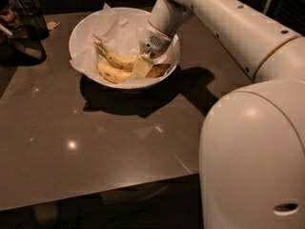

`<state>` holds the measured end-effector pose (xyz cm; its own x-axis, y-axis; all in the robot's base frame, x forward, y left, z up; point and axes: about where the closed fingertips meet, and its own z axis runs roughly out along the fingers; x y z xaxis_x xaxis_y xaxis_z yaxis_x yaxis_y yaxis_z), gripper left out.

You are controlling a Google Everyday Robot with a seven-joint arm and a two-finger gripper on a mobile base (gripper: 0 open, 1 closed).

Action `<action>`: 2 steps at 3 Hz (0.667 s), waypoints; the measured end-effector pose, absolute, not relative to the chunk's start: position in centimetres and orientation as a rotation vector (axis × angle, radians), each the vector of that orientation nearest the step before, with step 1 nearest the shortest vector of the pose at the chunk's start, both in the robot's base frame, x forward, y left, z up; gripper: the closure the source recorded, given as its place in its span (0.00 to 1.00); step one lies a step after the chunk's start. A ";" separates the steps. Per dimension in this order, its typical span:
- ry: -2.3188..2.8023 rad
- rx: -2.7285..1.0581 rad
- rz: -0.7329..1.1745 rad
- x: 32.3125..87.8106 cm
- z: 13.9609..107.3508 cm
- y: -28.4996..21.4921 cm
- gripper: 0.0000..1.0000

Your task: Pick banana from white bowl

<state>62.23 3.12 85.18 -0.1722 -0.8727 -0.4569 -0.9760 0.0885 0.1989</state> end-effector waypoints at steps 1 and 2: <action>2.129 -1.844 0.682 62.1 85.7 2.9 1.00; 2.073 -1.836 0.697 61.9 87.5 2.4 1.00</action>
Offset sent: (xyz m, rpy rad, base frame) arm -0.0130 -0.0215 0.0339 0.0800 -0.0452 -0.0111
